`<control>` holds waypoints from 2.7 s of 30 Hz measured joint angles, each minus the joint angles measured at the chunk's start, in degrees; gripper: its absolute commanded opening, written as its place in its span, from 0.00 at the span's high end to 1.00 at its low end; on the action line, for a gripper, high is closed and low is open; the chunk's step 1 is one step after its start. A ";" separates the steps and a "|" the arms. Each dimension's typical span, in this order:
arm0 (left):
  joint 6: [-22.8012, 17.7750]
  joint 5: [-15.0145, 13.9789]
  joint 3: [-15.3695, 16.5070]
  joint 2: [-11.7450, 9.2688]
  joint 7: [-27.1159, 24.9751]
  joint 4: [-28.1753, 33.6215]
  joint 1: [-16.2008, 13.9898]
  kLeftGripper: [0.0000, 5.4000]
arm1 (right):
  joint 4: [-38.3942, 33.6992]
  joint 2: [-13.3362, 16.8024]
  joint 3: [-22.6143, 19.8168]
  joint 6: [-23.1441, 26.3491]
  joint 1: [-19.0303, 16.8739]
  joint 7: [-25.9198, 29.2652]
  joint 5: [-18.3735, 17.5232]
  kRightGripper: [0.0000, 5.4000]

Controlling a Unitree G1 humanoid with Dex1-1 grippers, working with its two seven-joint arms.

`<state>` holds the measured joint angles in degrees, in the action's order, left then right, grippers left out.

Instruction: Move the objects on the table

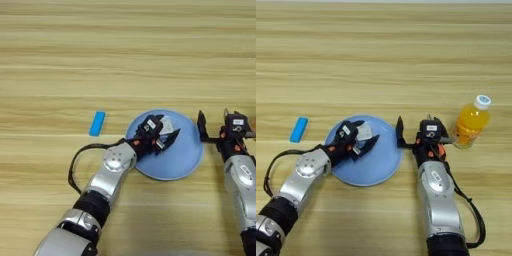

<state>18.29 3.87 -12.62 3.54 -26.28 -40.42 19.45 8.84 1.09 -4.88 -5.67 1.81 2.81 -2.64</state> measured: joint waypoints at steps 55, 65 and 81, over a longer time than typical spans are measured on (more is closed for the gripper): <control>2.94 -11.07 24.90 -14.13 9.53 -14.49 1.77 0.43 | 0.23 0.13 -0.21 0.00 0.07 0.08 -0.04 0.00; 4.88 -10.38 24.51 -14.24 11.99 -19.05 3.75 0.31 | 0.28 0.15 -0.24 0.00 0.08 0.09 -0.04 0.00; 13.29 -10.82 24.61 -13.76 12.35 -19.07 3.92 0.04 | 0.43 0.22 -0.49 0.00 0.12 0.07 -0.04 0.00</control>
<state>31.59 -6.95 11.99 -10.22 -13.92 -59.48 23.37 9.27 1.31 -5.37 -5.67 1.93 2.88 -2.68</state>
